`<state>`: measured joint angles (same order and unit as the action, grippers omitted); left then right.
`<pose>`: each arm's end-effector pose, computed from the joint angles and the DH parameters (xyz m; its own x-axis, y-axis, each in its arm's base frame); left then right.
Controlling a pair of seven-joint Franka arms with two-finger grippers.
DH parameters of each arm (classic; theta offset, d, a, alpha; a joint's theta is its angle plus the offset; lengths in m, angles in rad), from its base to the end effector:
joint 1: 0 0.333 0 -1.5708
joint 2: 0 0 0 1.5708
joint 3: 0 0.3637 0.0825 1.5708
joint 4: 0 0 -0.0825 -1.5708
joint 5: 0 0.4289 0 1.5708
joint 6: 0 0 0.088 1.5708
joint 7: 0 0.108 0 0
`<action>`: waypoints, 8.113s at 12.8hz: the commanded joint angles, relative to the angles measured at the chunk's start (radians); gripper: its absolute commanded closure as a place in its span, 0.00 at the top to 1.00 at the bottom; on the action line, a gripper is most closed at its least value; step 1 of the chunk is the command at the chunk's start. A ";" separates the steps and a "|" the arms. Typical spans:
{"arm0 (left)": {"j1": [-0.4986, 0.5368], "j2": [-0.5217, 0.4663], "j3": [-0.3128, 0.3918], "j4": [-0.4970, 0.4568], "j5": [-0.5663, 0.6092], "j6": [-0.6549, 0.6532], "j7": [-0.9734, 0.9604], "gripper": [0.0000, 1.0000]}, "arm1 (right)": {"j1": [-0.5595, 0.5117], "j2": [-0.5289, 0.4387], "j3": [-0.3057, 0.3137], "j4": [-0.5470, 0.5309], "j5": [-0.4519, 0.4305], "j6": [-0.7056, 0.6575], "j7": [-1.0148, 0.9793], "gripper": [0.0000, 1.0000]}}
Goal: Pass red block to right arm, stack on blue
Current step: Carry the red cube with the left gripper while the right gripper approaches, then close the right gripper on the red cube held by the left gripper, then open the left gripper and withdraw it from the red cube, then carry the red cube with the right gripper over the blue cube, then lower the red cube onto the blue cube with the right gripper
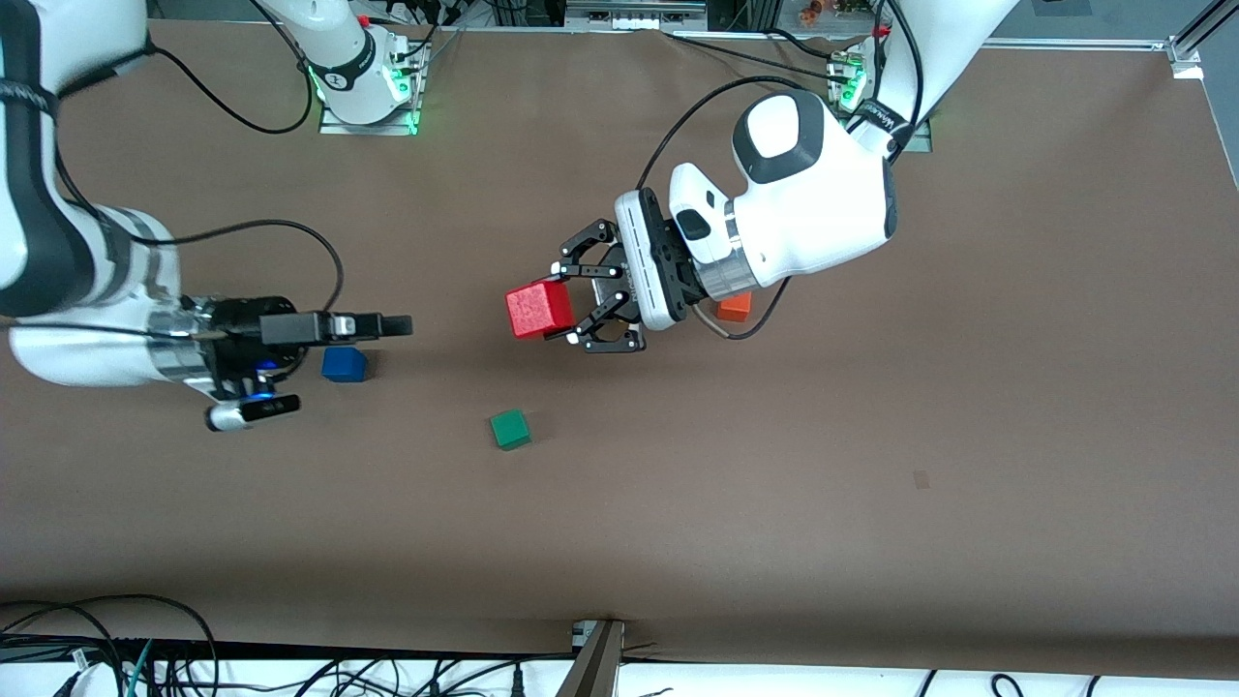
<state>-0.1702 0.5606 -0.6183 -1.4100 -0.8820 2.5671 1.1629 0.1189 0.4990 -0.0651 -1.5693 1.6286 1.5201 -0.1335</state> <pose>0.6585 -0.4727 0.5194 0.3292 -0.3649 0.8709 -0.9330 -0.2677 0.2406 0.7296 0.1610 0.4442 0.9312 0.0891 -0.3534 -0.3558 0.0130 -0.9345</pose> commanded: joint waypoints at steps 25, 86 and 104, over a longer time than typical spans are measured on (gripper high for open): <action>-0.057 0.137 0.020 0.187 -0.041 0.050 0.060 0.00 | 0.205 0.043 0.002 -0.018 0.324 0.233 -0.063 0.99; 0.067 -0.260 0.700 0.120 0.884 -0.953 -0.867 1.00 | 0.171 -0.333 -0.133 -0.641 -1.520 0.950 0.091 0.00; 0.103 -0.466 0.690 -0.142 0.833 -1.036 -1.114 1.00 | 0.185 -0.194 -0.133 -0.719 -1.510 1.284 0.132 0.00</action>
<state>-0.0761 0.1216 0.0831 -1.5247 -0.0370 1.5246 0.0586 0.2969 0.3169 -0.1978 -2.2853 0.1309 2.7912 -0.0291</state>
